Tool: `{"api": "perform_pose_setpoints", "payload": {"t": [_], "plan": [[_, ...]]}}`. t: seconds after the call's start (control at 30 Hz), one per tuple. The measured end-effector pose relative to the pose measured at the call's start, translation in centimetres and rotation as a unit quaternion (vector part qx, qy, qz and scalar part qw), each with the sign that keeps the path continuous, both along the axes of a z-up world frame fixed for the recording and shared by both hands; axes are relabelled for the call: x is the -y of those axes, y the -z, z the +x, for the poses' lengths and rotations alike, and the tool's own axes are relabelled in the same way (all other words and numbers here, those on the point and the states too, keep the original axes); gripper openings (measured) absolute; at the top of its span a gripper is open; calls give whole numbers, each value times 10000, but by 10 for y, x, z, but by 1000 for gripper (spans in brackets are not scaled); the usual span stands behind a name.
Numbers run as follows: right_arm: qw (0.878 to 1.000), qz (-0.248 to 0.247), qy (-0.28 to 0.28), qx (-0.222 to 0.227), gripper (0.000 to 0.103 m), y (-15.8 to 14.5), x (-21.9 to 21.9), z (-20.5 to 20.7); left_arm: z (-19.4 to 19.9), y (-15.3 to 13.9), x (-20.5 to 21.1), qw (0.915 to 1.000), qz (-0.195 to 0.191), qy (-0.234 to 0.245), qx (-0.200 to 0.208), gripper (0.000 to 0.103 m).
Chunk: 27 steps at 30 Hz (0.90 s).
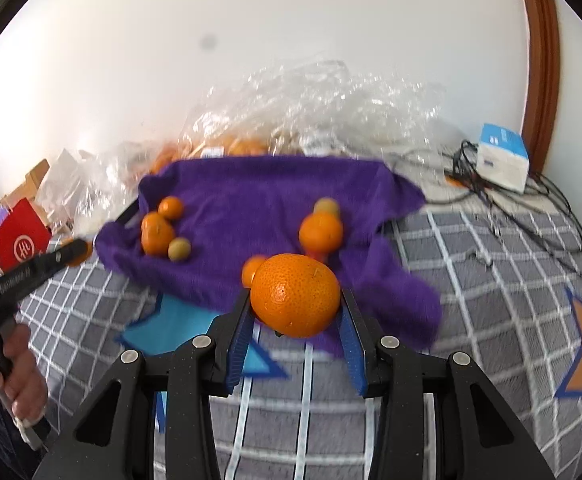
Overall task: Organize fruits
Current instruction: 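Lift both held oranges and carry them over the purple towel, then lower both oranges onto the purple towel and open both grippers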
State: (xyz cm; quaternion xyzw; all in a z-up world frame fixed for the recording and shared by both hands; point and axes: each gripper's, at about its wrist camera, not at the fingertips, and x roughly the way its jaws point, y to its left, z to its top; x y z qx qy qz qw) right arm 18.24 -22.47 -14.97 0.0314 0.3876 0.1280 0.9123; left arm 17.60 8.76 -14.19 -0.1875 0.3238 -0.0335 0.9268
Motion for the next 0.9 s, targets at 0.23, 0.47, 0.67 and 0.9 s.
{"api": "perform_pose_setpoints", "payload": {"t": [0.23,0.47,0.67,0.9], "plan": [[9996,-195,-207,-80,41,-2,-25,58,25,-27,-10,9999,138,9,-31,30],[9975,-293,-425,-478,41,28,-58,97,63,-32,7,9988,379,254,-171,30],[9955,-468,-491,-661,41,51,-68,104,97,-15,29,9968,332,606,-407,30],[9956,-538,-462,-610,42,53,-69,101,129,8,53,9915,448,911,-812,30]]}}
